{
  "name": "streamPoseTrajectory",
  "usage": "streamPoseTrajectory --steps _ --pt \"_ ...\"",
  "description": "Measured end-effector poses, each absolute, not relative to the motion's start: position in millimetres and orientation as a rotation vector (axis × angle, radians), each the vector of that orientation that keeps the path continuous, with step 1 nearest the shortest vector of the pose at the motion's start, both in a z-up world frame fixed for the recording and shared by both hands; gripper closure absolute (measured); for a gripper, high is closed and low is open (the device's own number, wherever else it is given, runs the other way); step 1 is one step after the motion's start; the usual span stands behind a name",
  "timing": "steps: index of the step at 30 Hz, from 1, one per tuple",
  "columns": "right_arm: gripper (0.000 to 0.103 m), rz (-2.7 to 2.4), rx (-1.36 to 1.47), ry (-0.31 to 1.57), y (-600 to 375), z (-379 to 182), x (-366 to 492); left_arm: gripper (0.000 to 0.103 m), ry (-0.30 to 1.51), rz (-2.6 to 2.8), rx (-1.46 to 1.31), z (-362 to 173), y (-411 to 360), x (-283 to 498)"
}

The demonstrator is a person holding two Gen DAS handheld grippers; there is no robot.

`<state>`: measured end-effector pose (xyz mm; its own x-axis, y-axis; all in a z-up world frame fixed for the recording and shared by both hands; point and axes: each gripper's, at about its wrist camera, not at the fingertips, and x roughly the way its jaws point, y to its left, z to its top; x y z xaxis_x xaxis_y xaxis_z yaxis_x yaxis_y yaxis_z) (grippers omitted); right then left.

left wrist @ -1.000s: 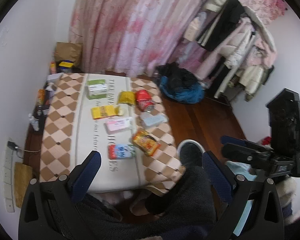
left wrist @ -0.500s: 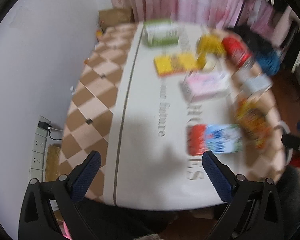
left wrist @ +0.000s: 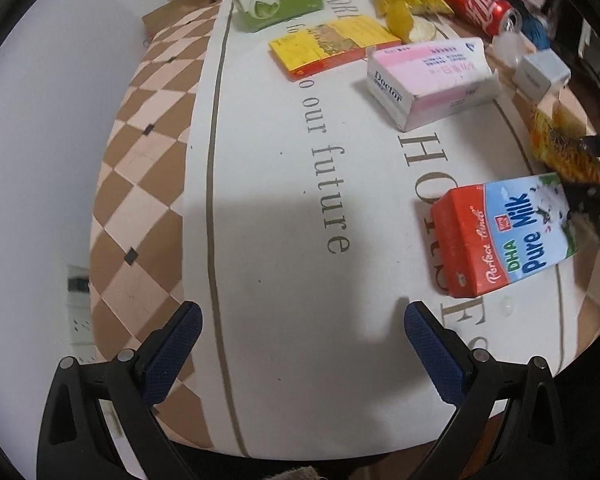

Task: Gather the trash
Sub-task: 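Grasp the orange chip bag with the right tool while the left tool grasps the Pure Milk carton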

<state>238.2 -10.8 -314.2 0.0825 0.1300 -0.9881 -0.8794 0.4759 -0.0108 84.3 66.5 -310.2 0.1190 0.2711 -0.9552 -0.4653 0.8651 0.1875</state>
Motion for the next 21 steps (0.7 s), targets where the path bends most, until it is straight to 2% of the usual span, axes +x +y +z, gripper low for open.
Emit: streamPoseTrajectory --steps 1,2,4,5,11,21 --pt "0.023 0.878 -0.760 1.256 -11.9 -313.5 237.0 0.000 1.340 0.545 -0.155 -306.7 64.5 85.1" --pt "0.033 0.879 -0.759 1.251 -13.2 -311.6 236.3 0.000 1.329 0.552 -0.138 -301.4 62.3 86.3" --pt "0.045 0.862 -0.749 1.254 -20.2 -306.6 234.3 0.000 1.288 0.548 -0.090 -283.9 55.4 89.2" --pt "0.048 0.849 -0.737 1.264 -23.2 -301.2 231.8 0.000 1.273 0.538 -0.069 -276.9 51.6 90.3" --pt "0.049 0.758 -0.538 1.381 -78.7 -281.8 241.9 0.000 1.275 0.275 0.129 -252.9 10.8 119.8" --pt "0.049 0.662 -0.345 1.462 -135.3 -302.0 252.9 0.000 1.420 -0.071 0.333 -296.9 -30.1 168.2"
